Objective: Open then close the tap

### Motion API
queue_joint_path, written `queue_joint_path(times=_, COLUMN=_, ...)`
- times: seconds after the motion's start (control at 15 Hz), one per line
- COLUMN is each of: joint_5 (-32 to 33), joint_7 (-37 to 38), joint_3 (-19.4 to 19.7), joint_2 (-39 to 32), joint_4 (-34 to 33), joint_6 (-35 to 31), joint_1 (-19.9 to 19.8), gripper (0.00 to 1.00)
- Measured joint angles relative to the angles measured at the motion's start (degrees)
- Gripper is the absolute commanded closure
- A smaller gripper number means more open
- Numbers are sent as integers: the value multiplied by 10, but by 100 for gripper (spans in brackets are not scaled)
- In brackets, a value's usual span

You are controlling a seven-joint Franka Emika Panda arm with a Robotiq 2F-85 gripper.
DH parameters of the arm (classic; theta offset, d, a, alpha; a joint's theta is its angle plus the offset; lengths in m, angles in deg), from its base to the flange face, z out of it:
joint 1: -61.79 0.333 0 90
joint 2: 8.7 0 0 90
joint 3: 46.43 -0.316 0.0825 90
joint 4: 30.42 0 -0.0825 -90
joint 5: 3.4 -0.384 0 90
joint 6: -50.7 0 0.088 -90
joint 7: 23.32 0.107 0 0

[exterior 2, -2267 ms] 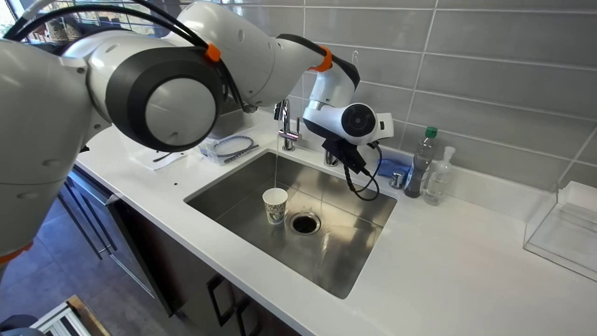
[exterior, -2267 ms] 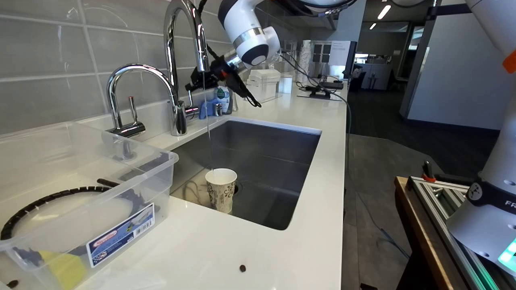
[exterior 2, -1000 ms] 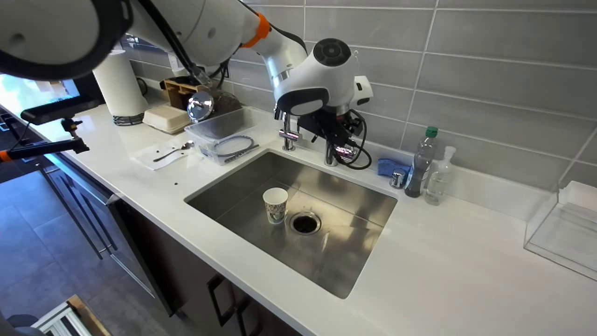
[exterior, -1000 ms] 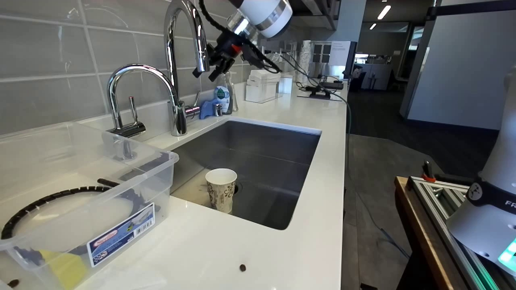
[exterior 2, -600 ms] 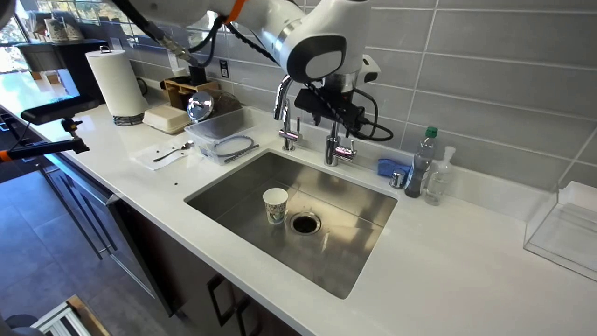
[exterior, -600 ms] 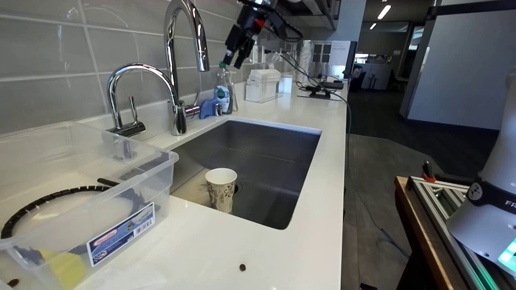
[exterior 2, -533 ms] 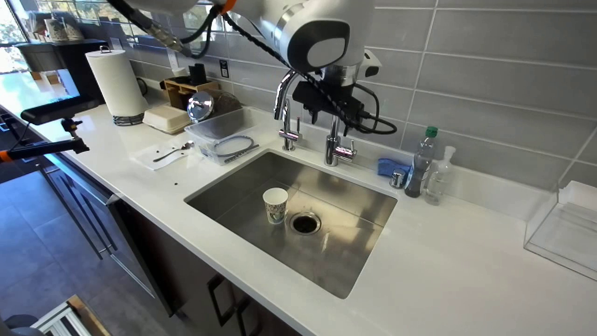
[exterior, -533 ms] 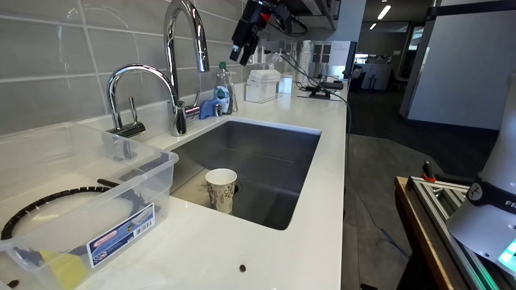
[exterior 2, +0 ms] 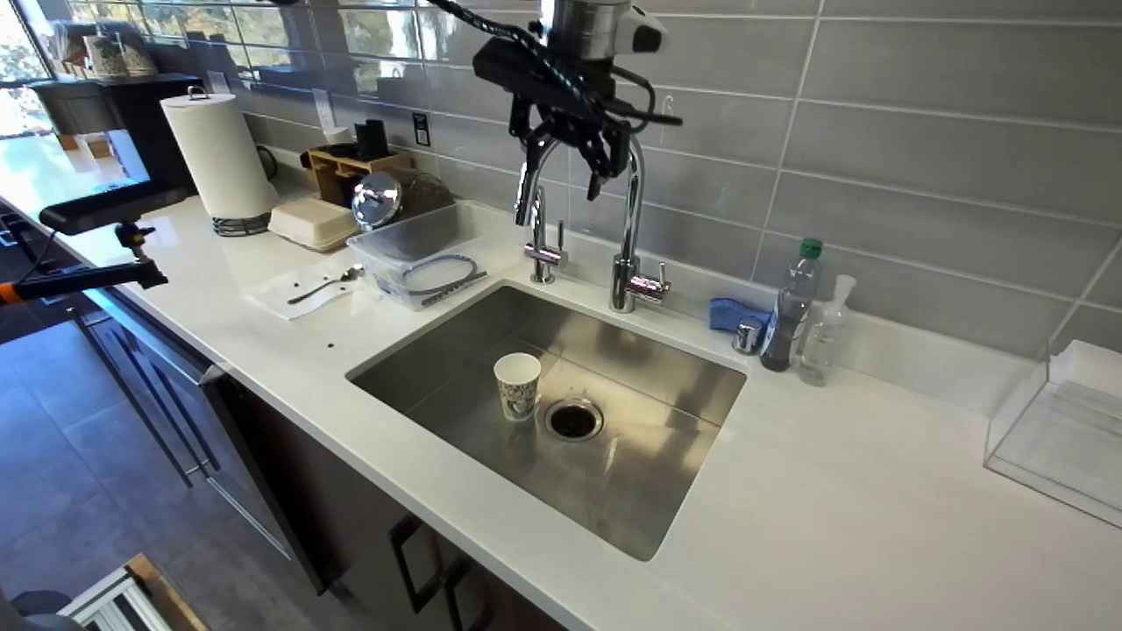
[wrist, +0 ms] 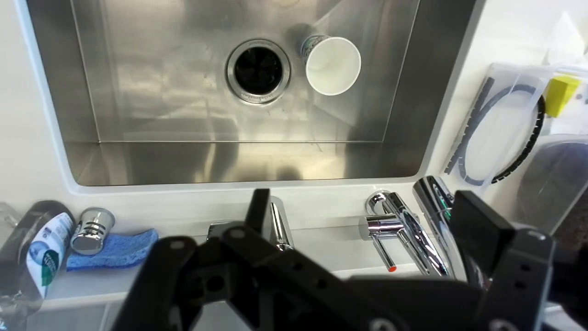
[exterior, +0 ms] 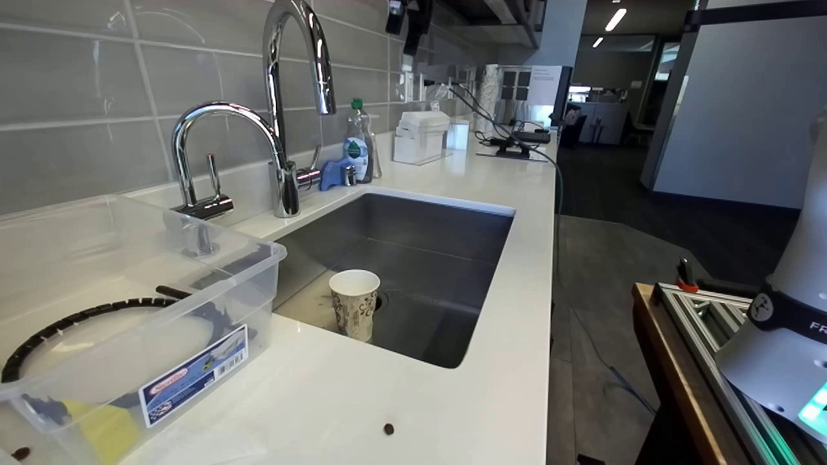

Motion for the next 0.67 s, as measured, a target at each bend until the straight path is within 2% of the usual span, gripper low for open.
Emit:
queue_joint_path(times=0.2, joint_5=77, joint_7=99, joint_3=-28, joint_2=5, joint_4=-13, joint_6=-7, joint_1=26, gripper=0)
queue_joint_path(times=0.4, joint_5=122, joint_7=203, joint_3=-47, joint_2=-1, joint_4=-40, joint_6=2, joint_1=46, gripper=0)
queue_joint_path(times=0.67, joint_5=132, joint_7=241, joint_3=-50, joint_2=-9, joint_4=-59, joint_6=12, joint_1=50, gripper=0)
